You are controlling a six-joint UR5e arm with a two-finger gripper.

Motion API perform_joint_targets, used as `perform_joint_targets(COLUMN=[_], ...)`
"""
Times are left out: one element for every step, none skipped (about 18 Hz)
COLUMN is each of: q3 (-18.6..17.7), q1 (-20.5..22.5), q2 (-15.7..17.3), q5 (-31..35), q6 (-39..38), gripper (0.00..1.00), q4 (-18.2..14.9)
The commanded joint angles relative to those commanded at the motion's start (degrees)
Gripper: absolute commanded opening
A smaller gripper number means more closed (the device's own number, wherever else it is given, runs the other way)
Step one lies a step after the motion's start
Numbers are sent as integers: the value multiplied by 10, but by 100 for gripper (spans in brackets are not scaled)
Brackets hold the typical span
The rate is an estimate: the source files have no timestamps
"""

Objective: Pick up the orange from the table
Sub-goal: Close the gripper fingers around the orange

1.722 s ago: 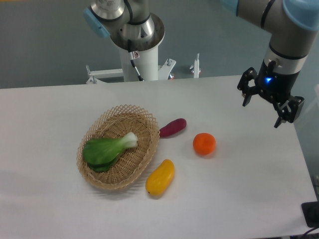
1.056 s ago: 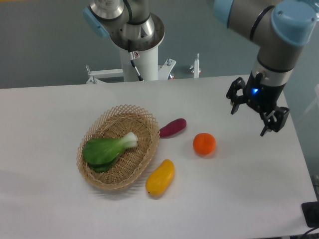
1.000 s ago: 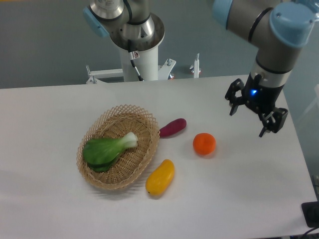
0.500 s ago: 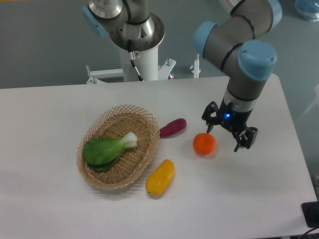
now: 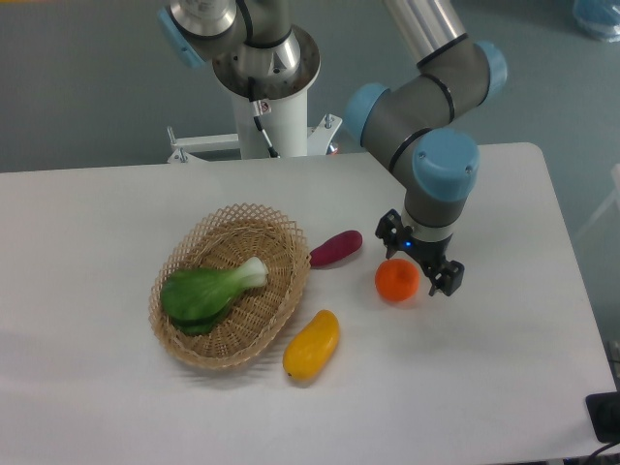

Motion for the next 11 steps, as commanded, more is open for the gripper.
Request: perform_joint_targets(q3=[-10, -12, -14, -15, -17, -16, -15, -14, -9, -10, -11], q1=[0, 0, 0, 0, 0, 0, 0, 0, 0, 0, 1], q2=[1, 0, -2, -5, -7, -8, -16, -16, -25, -25, -25], q5=[-5, -7, -7, -7, -7, -7, -5, -5, -4, -3, -3], q6=[0, 0, 0, 0, -1, 0, 1, 1, 1, 2, 2], gripper=[100, 100, 100, 100, 100, 100, 100, 100, 100, 100, 100], q4=[5, 15, 18, 20, 25, 32, 44, 45, 53, 54, 54])
